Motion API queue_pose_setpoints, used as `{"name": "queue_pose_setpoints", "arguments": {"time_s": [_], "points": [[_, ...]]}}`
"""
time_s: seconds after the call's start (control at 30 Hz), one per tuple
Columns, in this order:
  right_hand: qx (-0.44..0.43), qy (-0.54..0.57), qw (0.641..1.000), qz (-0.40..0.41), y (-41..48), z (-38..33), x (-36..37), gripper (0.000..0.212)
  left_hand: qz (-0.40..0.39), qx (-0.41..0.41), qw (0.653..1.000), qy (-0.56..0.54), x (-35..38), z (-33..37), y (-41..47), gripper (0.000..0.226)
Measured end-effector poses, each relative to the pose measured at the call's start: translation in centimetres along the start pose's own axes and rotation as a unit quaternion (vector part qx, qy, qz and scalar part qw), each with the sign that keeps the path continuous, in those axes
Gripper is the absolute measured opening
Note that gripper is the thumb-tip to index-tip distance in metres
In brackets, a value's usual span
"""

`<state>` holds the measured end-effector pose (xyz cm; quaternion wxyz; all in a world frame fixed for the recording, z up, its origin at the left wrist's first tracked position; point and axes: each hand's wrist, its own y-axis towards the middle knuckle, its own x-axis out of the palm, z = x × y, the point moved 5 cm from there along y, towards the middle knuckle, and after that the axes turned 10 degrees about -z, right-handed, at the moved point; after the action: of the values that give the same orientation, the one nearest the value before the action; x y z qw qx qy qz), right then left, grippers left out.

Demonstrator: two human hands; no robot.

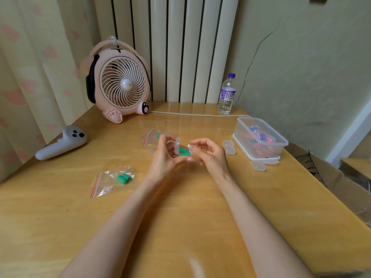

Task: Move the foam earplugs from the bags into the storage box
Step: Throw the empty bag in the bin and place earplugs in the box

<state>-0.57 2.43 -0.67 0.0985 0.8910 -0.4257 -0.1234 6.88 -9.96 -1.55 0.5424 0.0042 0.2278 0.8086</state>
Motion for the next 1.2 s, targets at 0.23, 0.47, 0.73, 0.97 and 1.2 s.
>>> {"name": "queue_pose_setpoints", "arguments": {"time_s": [0.23, 0.47, 0.73, 0.97, 1.2], "points": [[0.110, 0.062, 0.990, -0.056, -0.6, 0.4, 1.2, 0.041, -0.024, 0.004, 1.000, 0.012, 0.2, -0.5, 0.0, 0.051], [0.112, 0.103, 0.988, -0.024, -0.3, 1.0, 0.2, 0.032, -0.038, -0.001, 0.990, 0.133, 0.0, 0.2, -0.1, 0.048], [0.123, 0.053, 0.991, 0.009, -0.4, 1.2, -0.7, 0.022, 0.004, -0.190, 0.860, 0.473, -2.5, -2.7, -0.5, 0.027], [0.126, 0.017, 0.992, 0.016, -0.4, 1.6, -0.9, 0.025, 0.055, -0.157, 0.823, 0.543, -2.6, -2.3, -0.2, 0.017], [0.082, 0.022, 0.983, 0.163, 0.2, 0.7, -4.2, 0.013, 0.025, 0.071, 0.908, 0.412, -0.1, 1.9, -0.8, 0.005]]}}
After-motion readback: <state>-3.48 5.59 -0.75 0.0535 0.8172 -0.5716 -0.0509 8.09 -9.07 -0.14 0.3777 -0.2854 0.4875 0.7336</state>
